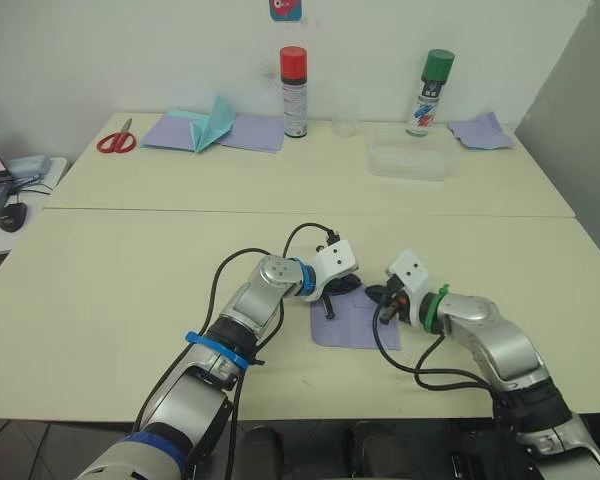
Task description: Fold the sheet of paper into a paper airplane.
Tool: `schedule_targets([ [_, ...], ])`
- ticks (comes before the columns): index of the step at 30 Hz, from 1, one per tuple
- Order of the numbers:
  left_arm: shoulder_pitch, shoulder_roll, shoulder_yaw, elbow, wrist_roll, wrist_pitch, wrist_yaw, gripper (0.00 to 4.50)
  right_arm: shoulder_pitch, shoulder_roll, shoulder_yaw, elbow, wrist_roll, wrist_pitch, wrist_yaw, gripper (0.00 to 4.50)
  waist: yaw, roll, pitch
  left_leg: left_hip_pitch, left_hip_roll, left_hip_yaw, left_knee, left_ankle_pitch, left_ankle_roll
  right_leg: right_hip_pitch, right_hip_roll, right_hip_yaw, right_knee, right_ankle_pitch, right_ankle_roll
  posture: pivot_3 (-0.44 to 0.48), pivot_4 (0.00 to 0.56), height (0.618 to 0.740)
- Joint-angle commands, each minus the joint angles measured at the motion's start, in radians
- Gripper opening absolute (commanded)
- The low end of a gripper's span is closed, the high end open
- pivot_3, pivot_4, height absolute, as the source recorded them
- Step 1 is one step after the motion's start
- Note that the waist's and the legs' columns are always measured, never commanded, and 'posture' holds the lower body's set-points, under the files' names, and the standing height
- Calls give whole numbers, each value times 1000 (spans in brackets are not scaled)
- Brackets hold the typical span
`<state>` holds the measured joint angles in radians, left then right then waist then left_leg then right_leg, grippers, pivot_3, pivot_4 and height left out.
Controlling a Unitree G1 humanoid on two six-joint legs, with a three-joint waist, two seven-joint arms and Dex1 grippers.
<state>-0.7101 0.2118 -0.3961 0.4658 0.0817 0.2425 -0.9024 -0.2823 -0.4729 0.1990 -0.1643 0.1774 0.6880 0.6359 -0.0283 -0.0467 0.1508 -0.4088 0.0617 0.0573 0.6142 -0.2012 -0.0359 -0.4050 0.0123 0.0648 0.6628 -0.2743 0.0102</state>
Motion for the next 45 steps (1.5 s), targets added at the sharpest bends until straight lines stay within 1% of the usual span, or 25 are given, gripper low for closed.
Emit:
schedule_targets([
  [1,24,6,-32,36,31,22,-7,0,72,-60,-16,-10,2,72,17,11,0,0,0,0,0,0,0,0,0,0,0,0,0,0,0,0,150,740],
  [6,22,2,-33,52,33,15,-5,0,125,-122,-50,-100,41,100,47,11,0,-1,-2,0,0,0,0,0,0,0,0,0,0,0,0,0,150,740],
  [8,22,0,-33,63,33,8,-3,0,126,-127,-67,-129,65,90,59,11,0,-2,-2,0,0,0,0,0,0,0,0,-1,0,0,0,0,150,740],
  [10,22,-1,-34,72,34,1,-4,0,106,-88,-105,-153,120,56,71,11,0,-2,-2,0,0,0,0,0,0,0,0,-1,0,0,0,0,150,740],
  [12,22,-1,-34,78,34,-5,-6,0,71,-9,-170,-169,197,53,46,11,-1,-2,-2,0,0,0,0,0,0,0,0,-1,0,0,0,0,150,740],
  [14,20,-3,-34,84,35,-9,-6,0,47,19,-182,-174,204,23,41,11,-2,-1,-2,0,1,-1,0,0,0,0,1,-1,0,0,0,0,150,740],
  [16,16,-5,-32,93,36,-14,-7,0,33,26,-155,-160,175,-1,34,11,0,-1,-2,0,0,0,0,0,0,0,1,-2,0,0,0,0,150,740],
  [20,5,-8,-30,109,38,-21,-7,0,35,0,-26,-82,69,-15,20,11,0,-1,-2,-1,-1,0,0,0,0,0,0,-3,-1,0,0,0,150,740],
  [24,2,-1,-25,107,39,-20,-6,0,47,-22,34,-45,26,-6,22,11,-1,0,-3,-1,-1,0,0,0,0,-1,0,-2,0,0,0,0,150,740],
  [26,-1,12,-10,86,34,-9,-3,0,49,-24,43,-40,18,9,15,11,-1,0,-3,-1,0,0,0,0,0,0,0,-2,0,0,0,0,150,740],
  [29,7,48,9,-3,22,30,-18,0,46,-23,47,-36,17,28,8,11,-3,0,-3,0,0,0,0,0,0,0,1,-2,0,1,1,0,150,740],
  [32,12,90,57,-209,-47,151,-58,0,42,-15,45,-25,19,22,4,11,-7,0,-2,0,1,0,0,0,0,-1,2,-2,1,0,1,0,150,740],
  [35,-6,89,97,-329,-112,248,-63,0,39,-11,44,-16,16,21,-1,11,-5,0,-2,-1,1,0,0,0,0,-1,2,-2,1,0,0,0,150,740],
  [37,-9,79,91,-364,-124,271,-61,0,38,-12,43,-14,15,21,0,11,-4,0,-2,-1,1,0,0,0,0,-1,2,-2,1,0,0,0,150,740],
  [41,9,26,46,-327,-94,219,-4,0,38,-14,47,-11,13,23,3,11,-3,0,-2,0,0,0,1,0,0,0,1,-1,1,1,1,0,150,740],
  [43,11,-7,31,-280,-77,195,35,0,37,-14,48,-10,12,25,3,11,-3,0,-2,0,0,0,1,0,0,0,1,-1,0,1,2,0,150,740],
  [45,10,-21,6,-230,-46,148,64,0,37,-14,48,-11,11,26,2,11,-3,0,-2,0,0,0,1,0,0,-1,1,-1,0,1,2,0,150,740],
])
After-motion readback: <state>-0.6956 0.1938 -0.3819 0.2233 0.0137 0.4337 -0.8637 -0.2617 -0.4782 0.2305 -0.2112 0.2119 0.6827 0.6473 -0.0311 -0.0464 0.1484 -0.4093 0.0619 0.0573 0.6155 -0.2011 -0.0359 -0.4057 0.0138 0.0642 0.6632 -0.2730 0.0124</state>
